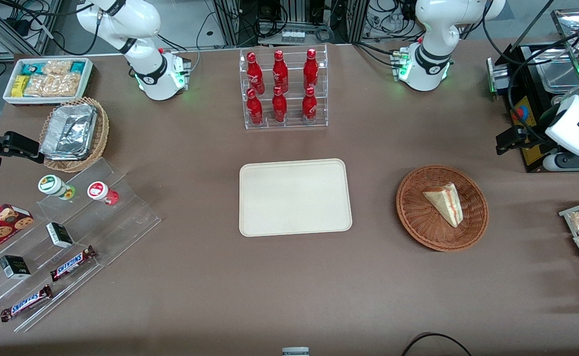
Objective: Place sandwich from basket to tray
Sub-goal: 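Move the left gripper over the wrapped sandwich in the wicker basket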
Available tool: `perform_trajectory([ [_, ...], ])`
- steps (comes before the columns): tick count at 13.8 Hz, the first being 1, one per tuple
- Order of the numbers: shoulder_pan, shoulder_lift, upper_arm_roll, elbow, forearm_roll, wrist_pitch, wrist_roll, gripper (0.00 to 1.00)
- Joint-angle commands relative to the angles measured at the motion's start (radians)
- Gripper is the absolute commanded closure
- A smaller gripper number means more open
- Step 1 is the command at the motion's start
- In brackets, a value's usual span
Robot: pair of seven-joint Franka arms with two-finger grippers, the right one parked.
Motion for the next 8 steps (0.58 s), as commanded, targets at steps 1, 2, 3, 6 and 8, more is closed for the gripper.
perform_trajectory([
  [1,0.016,0.007,-0.008,0.029,0.000,-0.027,0.010,0.00],
  [2,0.017,0.007,-0.010,0.028,0.000,-0.028,0.007,0.00],
  [3,0.016,0.010,-0.011,0.025,0.000,-0.026,0.009,0.00],
  [6,0.009,0.028,-0.013,0.005,-0.005,-0.024,0.009,0.00],
  [8,0.009,0.040,-0.013,-0.043,-0.008,0.006,0.009,0.00],
])
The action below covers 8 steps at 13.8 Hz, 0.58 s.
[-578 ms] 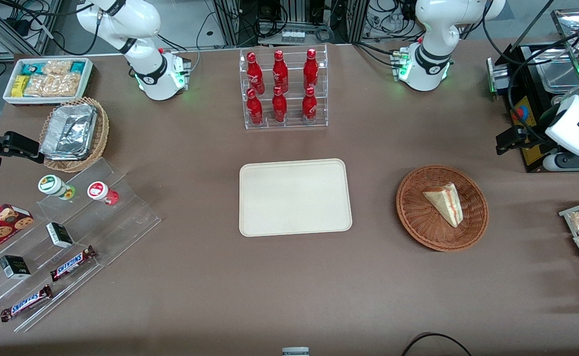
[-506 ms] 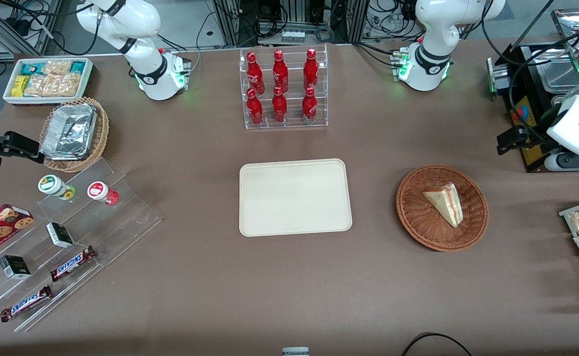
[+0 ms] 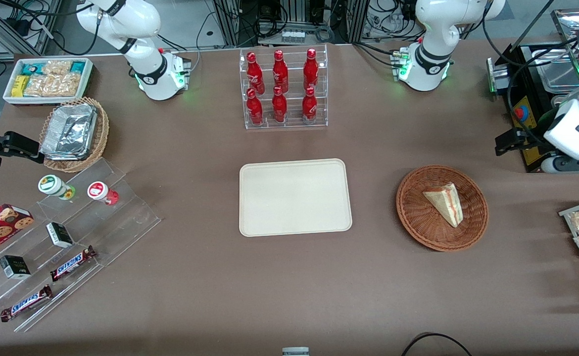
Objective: Place sandwich from basket to tray
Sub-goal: 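Move the left gripper over the wrapped sandwich in the wicker basket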
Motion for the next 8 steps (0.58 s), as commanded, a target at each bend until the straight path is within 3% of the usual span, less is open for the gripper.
perform_trajectory([
  [1,0.004,0.023,-0.005,-0.056,-0.006,0.047,0.009,0.00],
  [8,-0.010,0.116,-0.013,-0.183,-0.004,0.266,0.004,0.00],
])
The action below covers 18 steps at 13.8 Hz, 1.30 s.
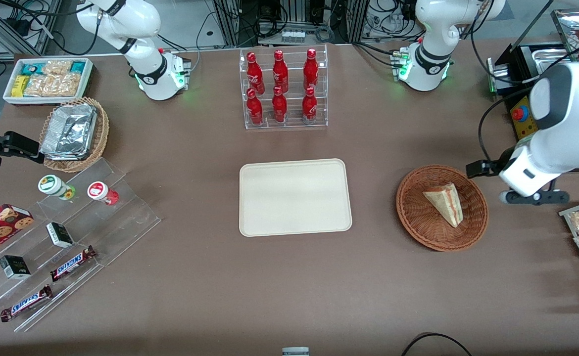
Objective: Place sandwich from basket to tray
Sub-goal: 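Move the left gripper over the wrapped sandwich in the wicker basket, then lower the open left gripper and close it on the sandwich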
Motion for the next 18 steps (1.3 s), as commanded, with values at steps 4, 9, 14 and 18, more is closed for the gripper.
perform_trajectory([
  [4,-0.005,0.023,-0.001,-0.094,-0.002,0.144,-0.008,0.00],
  [9,-0.003,0.001,0.000,-0.215,0.000,0.243,-0.123,0.00],
  [14,-0.005,-0.039,-0.007,-0.333,0.001,0.389,-0.368,0.00],
  [18,-0.003,-0.043,-0.011,-0.384,0.000,0.475,-0.474,0.00],
])
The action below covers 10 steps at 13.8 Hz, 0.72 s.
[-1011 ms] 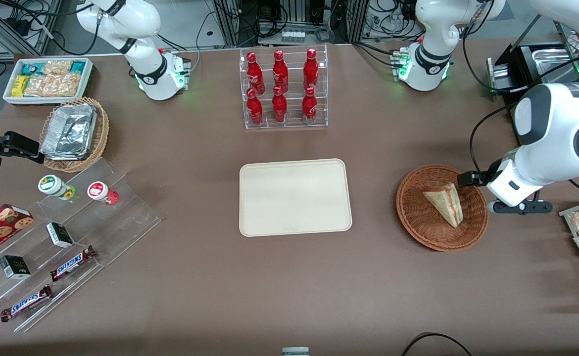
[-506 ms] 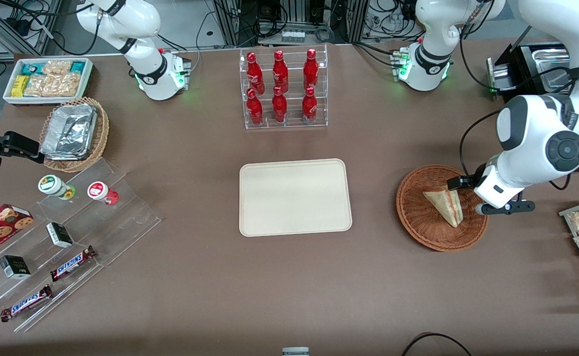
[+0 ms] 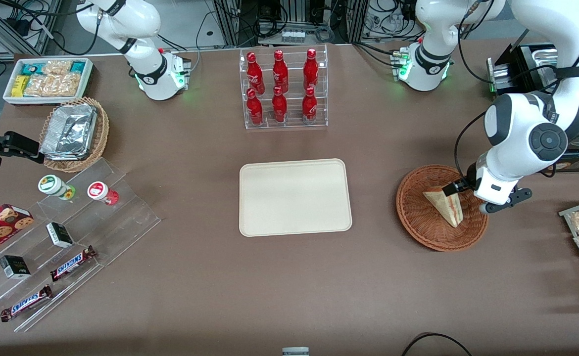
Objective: Place sandwich from basket to tray
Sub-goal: 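Lower the open left gripper and close it on the sandwich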
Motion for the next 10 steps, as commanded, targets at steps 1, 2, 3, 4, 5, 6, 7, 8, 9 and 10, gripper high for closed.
perform_trajectory([
  [1,-0.003,-0.035,0.000,-0.076,-0.003,0.090,-0.081,0.00],
  [2,-0.003,-0.026,0.000,-0.077,-0.002,0.113,-0.127,0.00],
  [3,-0.003,-0.025,0.000,-0.079,-0.002,0.127,-0.135,0.00],
  [4,-0.003,-0.016,0.000,-0.079,-0.002,0.132,-0.141,0.00],
  [5,-0.003,-0.008,0.000,-0.080,-0.002,0.143,-0.160,0.00],
  [6,-0.005,-0.002,0.000,-0.086,-0.002,0.161,-0.189,0.00],
  [7,-0.003,0.001,0.000,-0.105,-0.002,0.184,-0.193,0.00],
  [8,-0.003,0.003,0.000,-0.123,0.000,0.208,-0.194,0.00],
  [9,-0.003,0.004,0.000,-0.132,0.001,0.218,-0.194,0.00],
  [10,-0.003,0.014,0.000,-0.133,0.001,0.219,-0.192,0.00],
])
